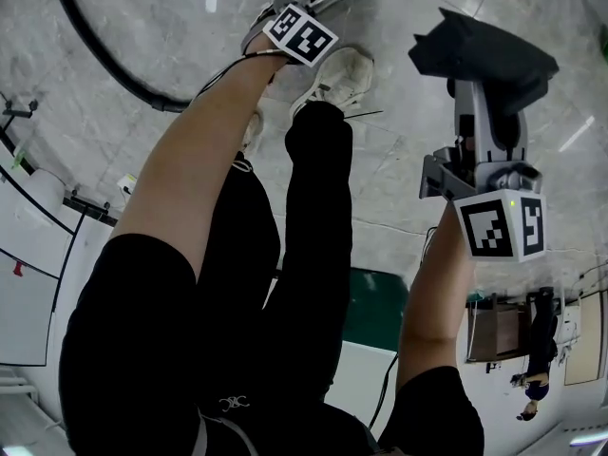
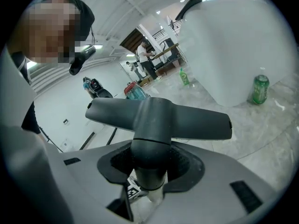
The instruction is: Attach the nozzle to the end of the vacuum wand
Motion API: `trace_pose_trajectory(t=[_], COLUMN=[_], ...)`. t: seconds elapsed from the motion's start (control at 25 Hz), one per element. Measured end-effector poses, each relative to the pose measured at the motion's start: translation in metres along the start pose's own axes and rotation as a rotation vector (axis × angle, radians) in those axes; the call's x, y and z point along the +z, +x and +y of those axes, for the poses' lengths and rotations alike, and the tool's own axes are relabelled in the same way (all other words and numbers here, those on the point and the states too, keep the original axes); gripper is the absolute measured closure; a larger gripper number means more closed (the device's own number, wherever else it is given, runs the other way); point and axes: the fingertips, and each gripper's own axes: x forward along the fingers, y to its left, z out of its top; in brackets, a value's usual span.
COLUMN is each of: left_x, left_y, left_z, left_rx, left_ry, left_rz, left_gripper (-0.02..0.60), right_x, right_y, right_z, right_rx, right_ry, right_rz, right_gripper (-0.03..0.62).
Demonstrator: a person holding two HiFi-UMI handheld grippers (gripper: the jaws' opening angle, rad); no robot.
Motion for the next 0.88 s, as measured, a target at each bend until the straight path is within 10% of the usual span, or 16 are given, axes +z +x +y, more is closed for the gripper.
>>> trace_pose_trajectory(t=[0.36,0.88], left_x=[0.012,0.037], left_y=[-0.003,-0.221], left_z=[0.001,-0.035], left_rx=[-0.048,-0.192], left_ry=[0.039,0.125], left_rz=[-0.051,-0.538], left_gripper=[0.402,0.405], right_x=[0.001,0.063], right_y=[0.009,0.016], right_z=[-0.002,0.065], right_rx=[-0.017,0.061], right_ry=[-0.013,0.116], right_rz=[0.03,0.005], right_gripper=[0.428,0.428])
